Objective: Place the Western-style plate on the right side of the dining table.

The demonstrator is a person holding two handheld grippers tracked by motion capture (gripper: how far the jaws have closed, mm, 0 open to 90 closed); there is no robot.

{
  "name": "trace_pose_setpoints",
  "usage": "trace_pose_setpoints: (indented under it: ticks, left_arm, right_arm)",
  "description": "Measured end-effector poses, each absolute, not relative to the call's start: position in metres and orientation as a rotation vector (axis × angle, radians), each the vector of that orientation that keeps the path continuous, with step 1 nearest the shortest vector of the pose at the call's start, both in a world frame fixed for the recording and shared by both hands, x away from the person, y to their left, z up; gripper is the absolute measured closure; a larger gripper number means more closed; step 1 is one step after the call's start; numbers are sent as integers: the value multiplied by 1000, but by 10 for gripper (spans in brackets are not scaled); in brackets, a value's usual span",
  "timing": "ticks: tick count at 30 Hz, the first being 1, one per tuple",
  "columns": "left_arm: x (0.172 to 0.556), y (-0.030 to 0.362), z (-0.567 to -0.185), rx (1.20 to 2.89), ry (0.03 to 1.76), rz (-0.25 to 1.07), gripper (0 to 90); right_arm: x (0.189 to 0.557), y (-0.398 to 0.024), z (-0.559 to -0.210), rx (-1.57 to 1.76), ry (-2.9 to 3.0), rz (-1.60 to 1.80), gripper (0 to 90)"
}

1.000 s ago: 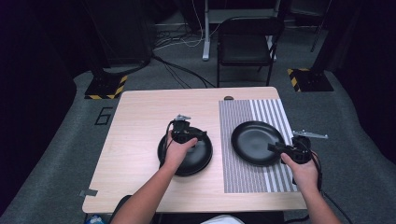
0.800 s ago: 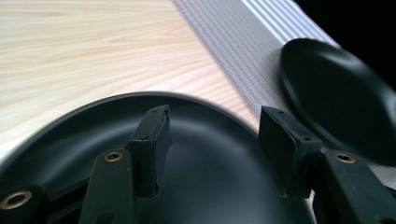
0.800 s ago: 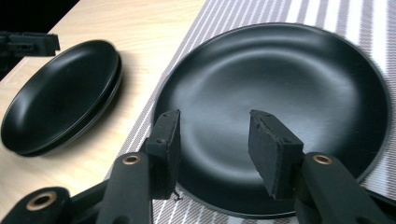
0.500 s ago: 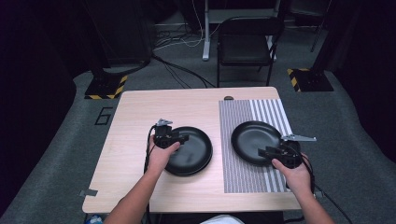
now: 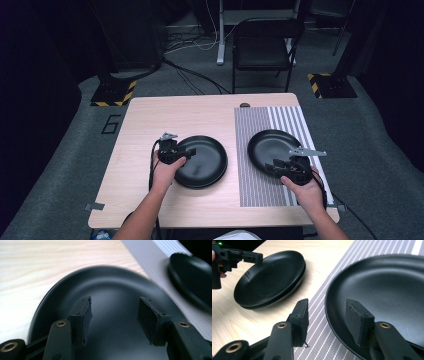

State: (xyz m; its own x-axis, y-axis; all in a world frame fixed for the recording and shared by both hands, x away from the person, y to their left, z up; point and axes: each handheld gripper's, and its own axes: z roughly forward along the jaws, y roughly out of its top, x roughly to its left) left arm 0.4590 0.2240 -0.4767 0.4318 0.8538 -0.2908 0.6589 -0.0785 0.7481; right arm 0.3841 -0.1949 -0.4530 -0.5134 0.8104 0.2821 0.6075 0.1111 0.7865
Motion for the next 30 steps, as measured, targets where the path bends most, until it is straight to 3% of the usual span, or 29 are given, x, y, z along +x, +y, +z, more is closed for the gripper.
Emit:
trace_pose_setpoints:
  ticks: [30]
  left_arm:
    - [456,297,-485,1699,1499,504,438]
  right_arm:
    - [382,-168,-487,1253,2300,1308,494]
